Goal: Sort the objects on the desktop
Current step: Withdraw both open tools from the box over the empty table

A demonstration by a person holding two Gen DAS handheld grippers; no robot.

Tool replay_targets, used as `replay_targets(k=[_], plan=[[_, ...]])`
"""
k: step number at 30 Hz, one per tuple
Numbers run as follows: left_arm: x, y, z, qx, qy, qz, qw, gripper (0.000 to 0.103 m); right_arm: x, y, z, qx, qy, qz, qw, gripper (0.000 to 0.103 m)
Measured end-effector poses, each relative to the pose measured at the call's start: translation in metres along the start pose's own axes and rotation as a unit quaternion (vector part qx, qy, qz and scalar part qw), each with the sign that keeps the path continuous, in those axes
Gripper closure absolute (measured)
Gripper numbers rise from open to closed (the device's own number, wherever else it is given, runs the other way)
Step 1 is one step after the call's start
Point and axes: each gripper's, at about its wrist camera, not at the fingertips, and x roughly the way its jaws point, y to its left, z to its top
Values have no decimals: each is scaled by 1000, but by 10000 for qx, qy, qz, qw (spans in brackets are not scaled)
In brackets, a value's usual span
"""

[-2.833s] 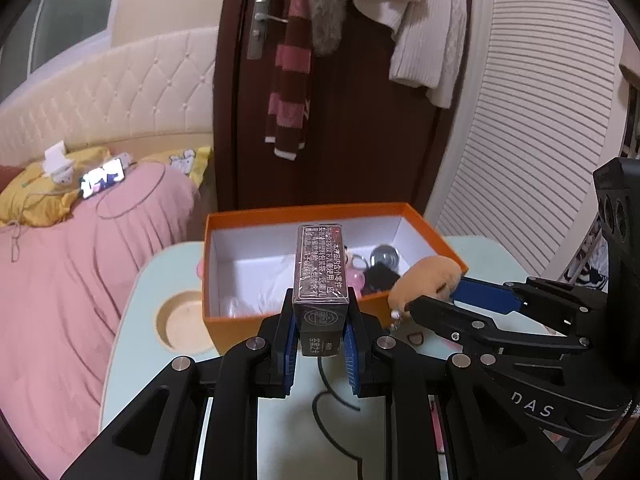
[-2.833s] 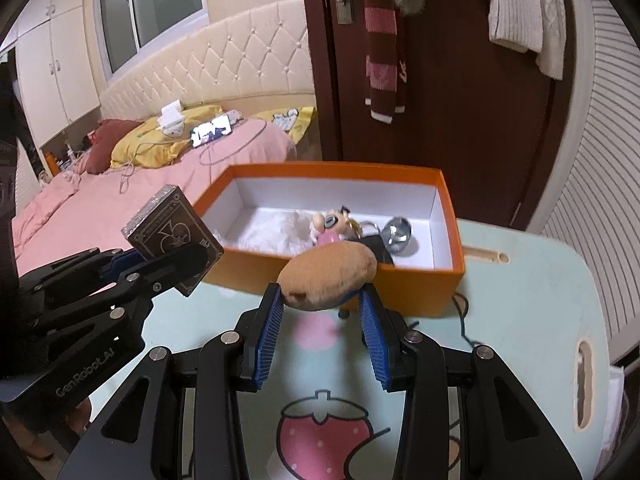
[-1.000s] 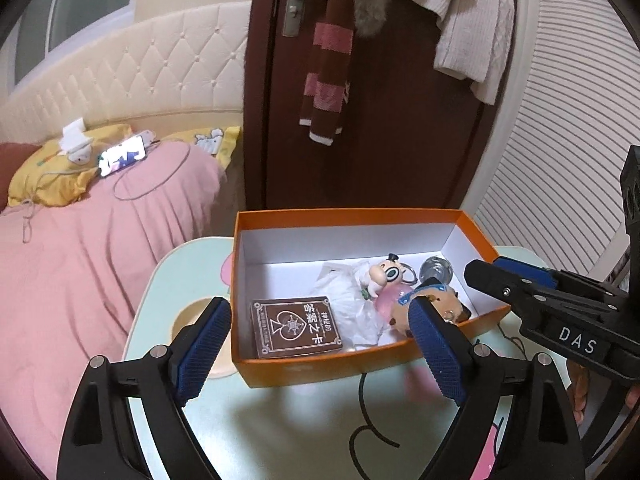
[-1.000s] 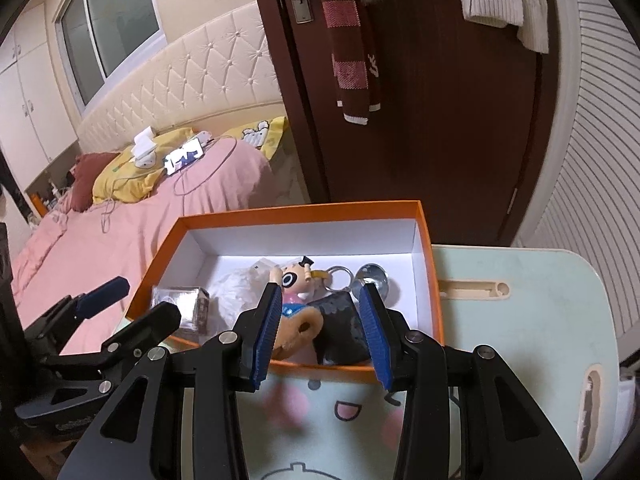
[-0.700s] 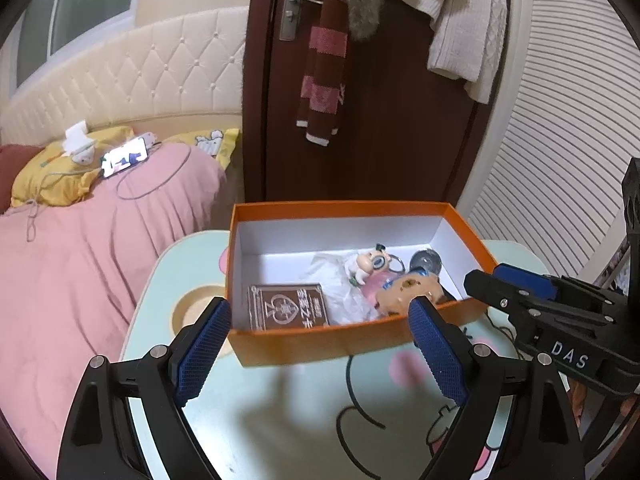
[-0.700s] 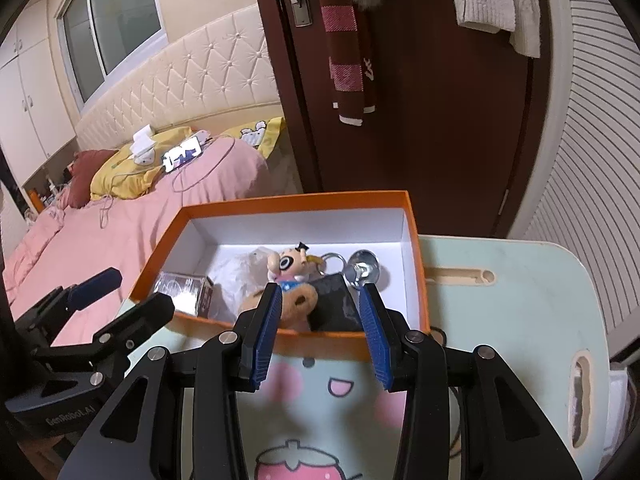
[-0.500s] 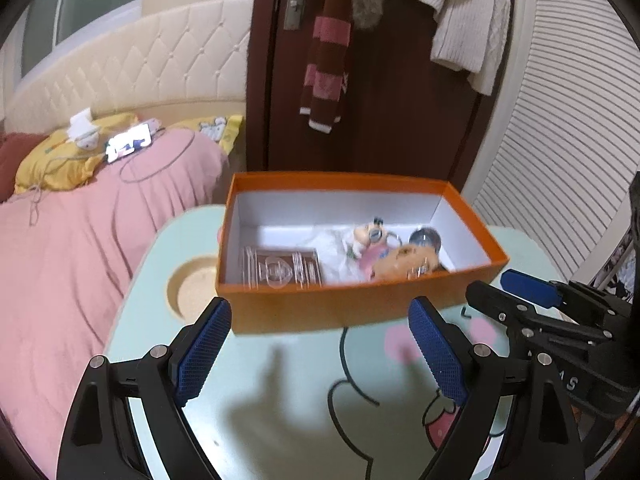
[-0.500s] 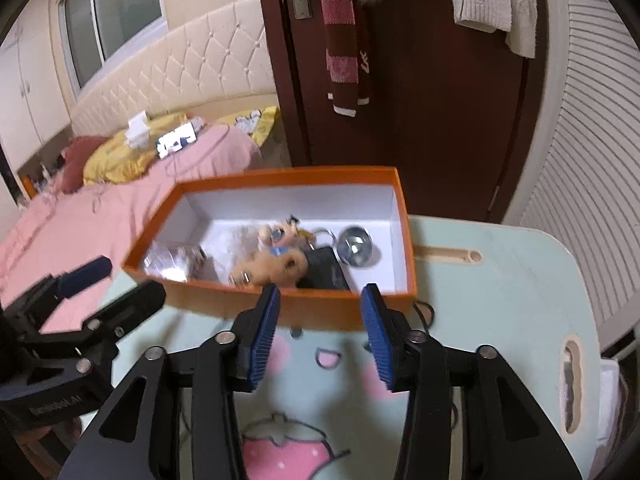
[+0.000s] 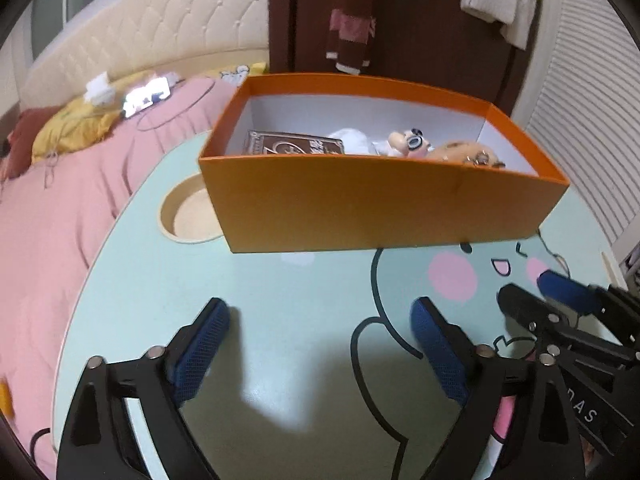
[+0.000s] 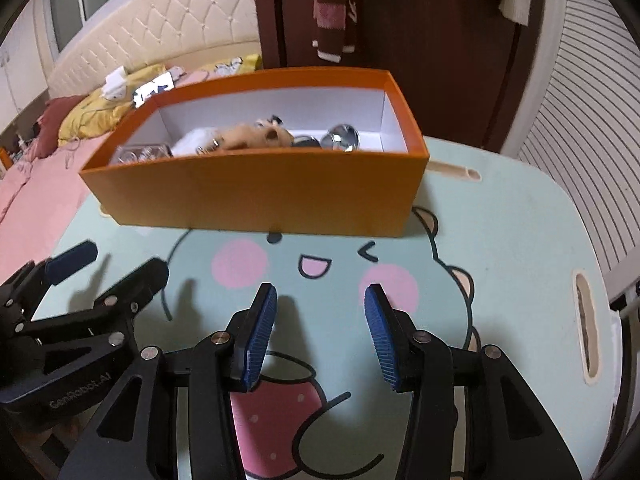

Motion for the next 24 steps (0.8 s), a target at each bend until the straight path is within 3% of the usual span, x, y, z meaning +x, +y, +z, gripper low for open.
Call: replay_targets(k=[4, 7, 10, 24], plan=[[3, -1, -1, 1, 93, 142, 9999, 1, 1, -3, -2, 78, -170, -188, 9996, 53], [4, 1, -2, -47, 94, 167, 9998, 1, 2, -11, -4, 295, -217, -371, 9986, 34], [4, 0, -2, -54, 89, 191, 9998, 1, 5, -18, -6, 430, -180, -461, 9979, 22], [4, -1, -4, -91, 73, 214, 9997, 1, 12, -25, -8, 502, -140, -529, 9972, 16]])
